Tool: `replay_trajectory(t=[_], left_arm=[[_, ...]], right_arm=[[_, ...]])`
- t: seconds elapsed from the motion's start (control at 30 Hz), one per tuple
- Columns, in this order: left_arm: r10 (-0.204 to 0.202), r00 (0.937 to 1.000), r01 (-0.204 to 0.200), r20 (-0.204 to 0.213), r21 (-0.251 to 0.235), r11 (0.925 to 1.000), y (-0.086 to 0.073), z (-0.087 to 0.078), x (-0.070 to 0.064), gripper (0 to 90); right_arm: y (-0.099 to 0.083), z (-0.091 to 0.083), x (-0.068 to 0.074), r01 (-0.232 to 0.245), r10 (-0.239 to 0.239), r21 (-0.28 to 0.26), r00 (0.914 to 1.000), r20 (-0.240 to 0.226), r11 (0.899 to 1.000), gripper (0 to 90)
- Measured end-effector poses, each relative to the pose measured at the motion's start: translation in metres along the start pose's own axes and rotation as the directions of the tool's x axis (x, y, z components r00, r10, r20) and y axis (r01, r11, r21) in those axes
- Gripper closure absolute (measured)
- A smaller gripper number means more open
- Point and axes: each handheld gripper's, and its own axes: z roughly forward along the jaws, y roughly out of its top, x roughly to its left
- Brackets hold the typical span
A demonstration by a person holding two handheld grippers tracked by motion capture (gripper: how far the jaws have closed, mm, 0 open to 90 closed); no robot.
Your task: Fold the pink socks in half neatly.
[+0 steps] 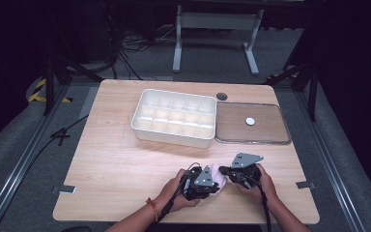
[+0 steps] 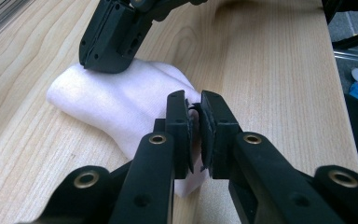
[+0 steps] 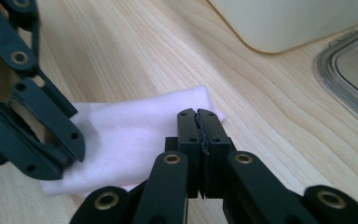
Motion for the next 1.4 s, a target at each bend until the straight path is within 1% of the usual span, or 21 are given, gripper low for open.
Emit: replay_trajectory(t=[0.07,0.13,0.2,0.23,0.33,0.37,0.47,0.6,0.63,0.77,0.83,0.87,0.93,0.97,1.03,1.1,1.13,1.27,1.33,1.37,1.4], left_arm=[[0.002,1.0,-0.002,0.0,0.004,1.0,0.0,0.0,0.0,82.4],[0.013,0.9999,-0.013,-0.001,0.007,0.9999,0.001,0.0,0.001,82.5],[0.002,1.0,-0.002,0.001,0.004,1.0,0.0,0.0,0.0,82.5],[0.004,1.0,-0.004,0.001,0.004,1.0,0.0,0.0,0.0,82.6],[0.018,0.9998,-0.018,-0.008,0.007,0.9998,0.001,0.0,-0.001,82.7],[0.018,0.9998,-0.018,-0.007,0.008,0.9998,0.001,0.0,-0.001,82.6],[0.015,0.9999,-0.015,-0.006,0.004,0.9999,0.001,0.0,-0.001,82.6],[0.018,0.9998,-0.018,-0.008,0.006,0.9998,0.001,0.0,-0.001,82.6],[0.014,0.9999,-0.014,-0.009,0.004,0.9999,0.001,0.0,-0.002,82.3],[0.003,0.9999,-0.003,-0.012,0.003,1.0,0.002,0.0,-0.003,80.6],[0.005,1.0,-0.005,-0.008,0.002,1.0,0.003,-0.001,-0.003,79.3],[0.012,0.9999,-0.012,-0.009,-0.005,0.9999,0.004,-0.002,-0.002,78.6],[0.006,0.9999,-0.006,-0.009,-0.003,1.0,0.005,-0.004,-0.002,76.7],[0.0,0.9999,0.0,-0.011,-0.009,1.0,0.005,-0.005,-0.002,75.6],[0.009,0.9999,-0.009,-0.012,-0.022,0.9997,0.007,-0.007,-0.001,73.3],[-0.004,0.9998,0.003,-0.02,-0.027,0.9996,0.009,-0.01,-0.002,71.6],[0.01,0.9997,-0.011,-0.021,-0.032,0.9994,0.009,-0.012,-0.001,71.2],[-0.01,0.9993,0.008,-0.035,-0.064,0.9979,0.013,-0.022,0.001,67.6],[-0.008,0.9992,0.005,-0.039,-0.081,0.9967,0.015,-0.027,0.003,65.2],[-0.016,0.9991,0.013,-0.039,-0.079,0.9968,0.015,-0.029,0.004,65.0],[-0.021,0.9984,0.017,-0.052,-0.084,0.9963,0.015,-0.032,0.005,64.5]], right_arm=[[-0.001,0.0,-0.001,-0.007,0.007,0.007,0.9999,0.01,1.0,89.6],[-0.002,0.001,-0.003,-0.011,0.011,0.015,0.9998,0.018,1.0,89.6],[-0.003,0.002,-0.004,-0.013,0.012,0.019,0.9995,0.03,1.0,89.7],[-0.004,0.002,-0.004,-0.015,0.014,0.019,0.9993,0.035,1.0,89.7],[-0.006,0.006,-0.002,0.002,-0.005,0.035,0.9981,0.062,0.999,89.8],[-0.007,0.007,-0.002,0.003,-0.006,0.044,0.9978,0.066,0.999,89.9],[-0.008,0.006,-0.003,-0.004,0.001,0.043,0.9976,0.069,0.999,89.8],[-0.008,0.002,-0.007,-0.015,0.013,0.029,0.9973,0.073,0.999,89.6],[-0.008,0.0,-0.009,-0.027,0.025,0.024,0.9973,0.068,0.999,89.3],[-0.008,-0.004,-0.012,-0.039,0.039,0.005,0.9965,0.074,0.999,86.7],[-0.007,-0.006,-0.014,-0.044,0.044,0.0,0.9962,0.075,0.999,86.1],[-0.007,-0.008,-0.015,-0.047,0.047,-0.006,0.9957,0.079,0.999,85.7],[-0.007,-0.012,-0.017,-0.06,0.062,-0.022,0.9957,0.07,0.998,85.4],[-0.006,-0.013,-0.018,-0.06,0.062,-0.029,0.9954,0.073,0.998,85.4],[-0.006,-0.016,-0.019,-0.07,0.073,-0.04,0.9946,0.074,0.997,85.4],[-0.006,-0.018,-0.019,-0.078,0.081,-0.047,0.9947,0.064,0.996,85.0],[-0.006,-0.018,-0.019,-0.077,0.08,-0.05,0.9948,0.063,0.996,84.6],[-0.003,-0.02,-0.016,-0.077,0.081,-0.07,0.9952,0.056,0.995,82.1],[-0.001,-0.022,-0.015,-0.073,0.078,-0.082,0.9951,0.06,0.994,81.3],[-0.001,-0.022,-0.014,-0.071,0.076,-0.086,0.9953,0.06,0.994,81.0],[0.0,-0.023,-0.014,-0.073,0.078,-0.087,0.9953,0.058,0.994,80.3]])
